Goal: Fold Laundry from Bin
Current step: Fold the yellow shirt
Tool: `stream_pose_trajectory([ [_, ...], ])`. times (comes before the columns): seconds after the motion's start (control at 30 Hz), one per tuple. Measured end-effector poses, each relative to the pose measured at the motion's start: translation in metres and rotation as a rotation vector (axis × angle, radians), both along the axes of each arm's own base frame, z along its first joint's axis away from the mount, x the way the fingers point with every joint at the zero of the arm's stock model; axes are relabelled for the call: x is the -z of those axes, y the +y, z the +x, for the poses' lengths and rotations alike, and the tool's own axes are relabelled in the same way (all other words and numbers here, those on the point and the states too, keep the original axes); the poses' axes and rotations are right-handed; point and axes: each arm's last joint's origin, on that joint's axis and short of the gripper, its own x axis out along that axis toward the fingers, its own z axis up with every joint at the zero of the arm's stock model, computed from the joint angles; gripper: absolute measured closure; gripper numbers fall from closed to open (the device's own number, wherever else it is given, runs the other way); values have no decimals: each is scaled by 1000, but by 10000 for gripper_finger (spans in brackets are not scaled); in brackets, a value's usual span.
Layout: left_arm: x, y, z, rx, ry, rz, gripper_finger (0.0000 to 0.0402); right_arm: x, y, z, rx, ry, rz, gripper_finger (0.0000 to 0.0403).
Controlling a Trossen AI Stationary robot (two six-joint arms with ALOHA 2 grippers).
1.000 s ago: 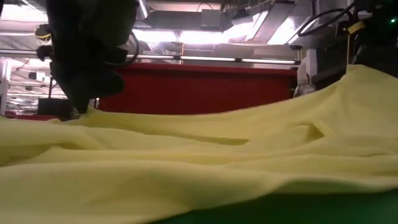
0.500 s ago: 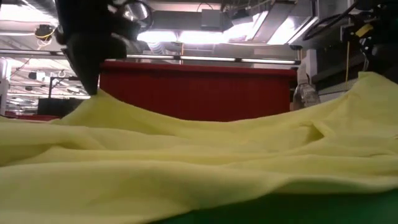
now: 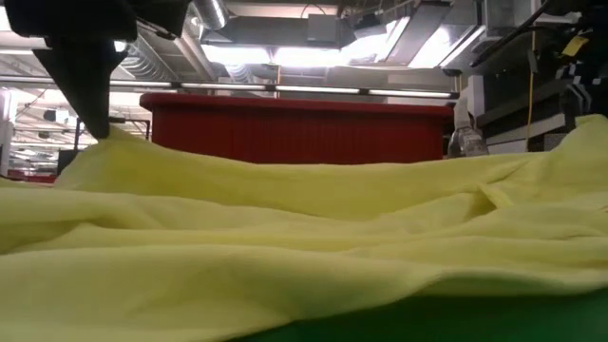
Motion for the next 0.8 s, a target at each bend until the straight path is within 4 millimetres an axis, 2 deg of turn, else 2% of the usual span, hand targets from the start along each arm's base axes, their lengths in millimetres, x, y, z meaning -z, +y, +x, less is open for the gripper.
stream_pose_trajectory([
  [0.47, 0, 4, 2, -13, -4, 4, 401, -1, -2, 0, -50, 2, -69, 392],
  [0.57, 0, 3, 3, -11, -15, 7, 401, -1, -2, 1, -55, 3, -76, 366],
  [0.8, 0, 3, 4, -9, -33, 8, 401, -2, -5, 1, -113, 3, -192, 269],
])
